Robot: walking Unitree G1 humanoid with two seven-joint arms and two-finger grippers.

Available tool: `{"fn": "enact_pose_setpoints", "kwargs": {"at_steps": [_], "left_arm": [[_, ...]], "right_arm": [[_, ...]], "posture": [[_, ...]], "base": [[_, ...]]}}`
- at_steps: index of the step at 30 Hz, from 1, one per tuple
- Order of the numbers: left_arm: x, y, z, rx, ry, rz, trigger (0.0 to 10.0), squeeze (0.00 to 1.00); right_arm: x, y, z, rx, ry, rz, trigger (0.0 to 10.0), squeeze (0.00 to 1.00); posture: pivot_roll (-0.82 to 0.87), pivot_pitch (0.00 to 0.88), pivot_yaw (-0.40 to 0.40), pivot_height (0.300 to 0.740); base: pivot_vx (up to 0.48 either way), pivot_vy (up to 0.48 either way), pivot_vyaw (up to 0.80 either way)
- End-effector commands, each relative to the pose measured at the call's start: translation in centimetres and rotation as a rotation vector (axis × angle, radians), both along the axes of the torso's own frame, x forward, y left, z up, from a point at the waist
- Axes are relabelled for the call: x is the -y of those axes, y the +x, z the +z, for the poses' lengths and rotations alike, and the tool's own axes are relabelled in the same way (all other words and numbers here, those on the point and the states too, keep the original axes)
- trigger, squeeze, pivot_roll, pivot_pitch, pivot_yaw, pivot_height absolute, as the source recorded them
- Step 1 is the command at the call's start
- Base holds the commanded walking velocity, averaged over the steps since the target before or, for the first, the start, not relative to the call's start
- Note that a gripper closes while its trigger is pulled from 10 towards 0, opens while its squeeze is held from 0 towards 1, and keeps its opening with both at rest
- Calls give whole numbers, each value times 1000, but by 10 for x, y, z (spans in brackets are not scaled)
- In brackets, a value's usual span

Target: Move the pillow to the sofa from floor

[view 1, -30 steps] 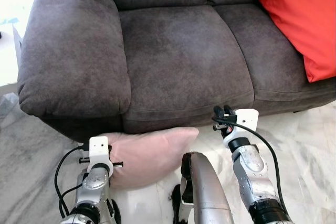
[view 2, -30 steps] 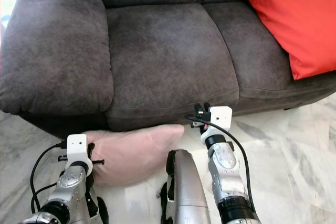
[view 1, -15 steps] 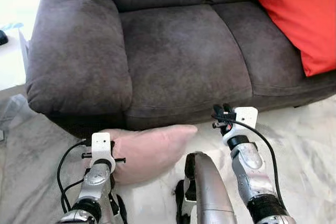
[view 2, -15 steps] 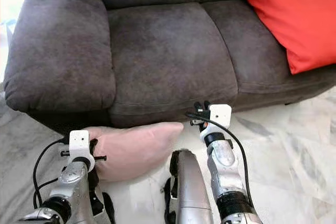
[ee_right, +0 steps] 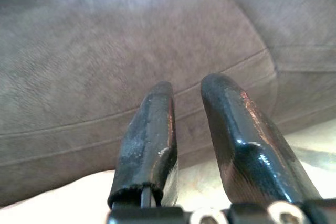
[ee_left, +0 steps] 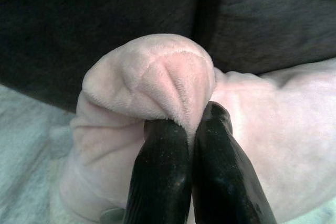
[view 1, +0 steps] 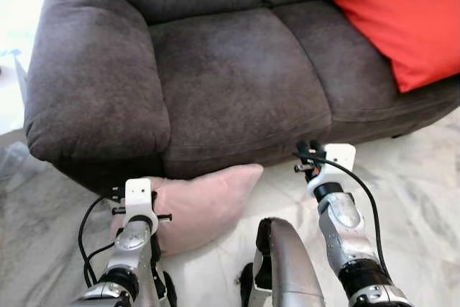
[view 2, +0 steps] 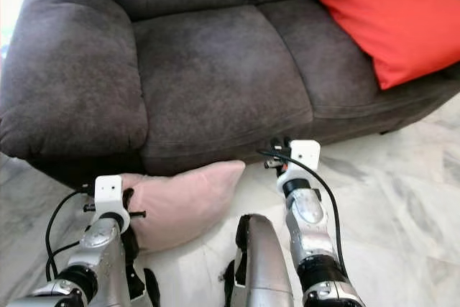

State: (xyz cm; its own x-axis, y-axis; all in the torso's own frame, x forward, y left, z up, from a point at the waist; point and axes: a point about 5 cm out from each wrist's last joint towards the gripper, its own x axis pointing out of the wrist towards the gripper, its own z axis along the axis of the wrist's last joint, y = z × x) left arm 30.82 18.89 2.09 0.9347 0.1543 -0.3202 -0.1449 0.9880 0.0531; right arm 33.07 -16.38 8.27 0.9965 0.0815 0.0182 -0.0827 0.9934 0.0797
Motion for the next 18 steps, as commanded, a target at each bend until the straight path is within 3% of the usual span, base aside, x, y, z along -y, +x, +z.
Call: {"fn": "enact_pose_setpoints", "kwargs": {"at_steps": [1, 8, 14, 18], "left_arm": [[-2, 10, 16, 84, 13, 0, 10000, 0], [-2, 11, 17, 86, 13, -1, 10000, 0], [-3, 11, 17, 84, 15, -5, 10000, 0], [-3, 11, 17, 82, 16, -5, 10000, 0]], "right_arm": [[0, 1, -1, 0, 6, -5, 10000, 0], [-2, 1, 0, 13, -21, 12, 10000, 0], [-2, 1, -1, 18, -16, 11, 10000, 0], [-1, 0, -3, 8, 7, 3, 10000, 0]], "posture": [[-23, 109, -52, 546], [-23, 91, -43, 546], [-25, 81, -35, 546], [-25, 81, -34, 546]], "base": [[-435, 0, 0], [-435, 0, 0], [-104, 0, 667], [-432, 0, 0]]}}
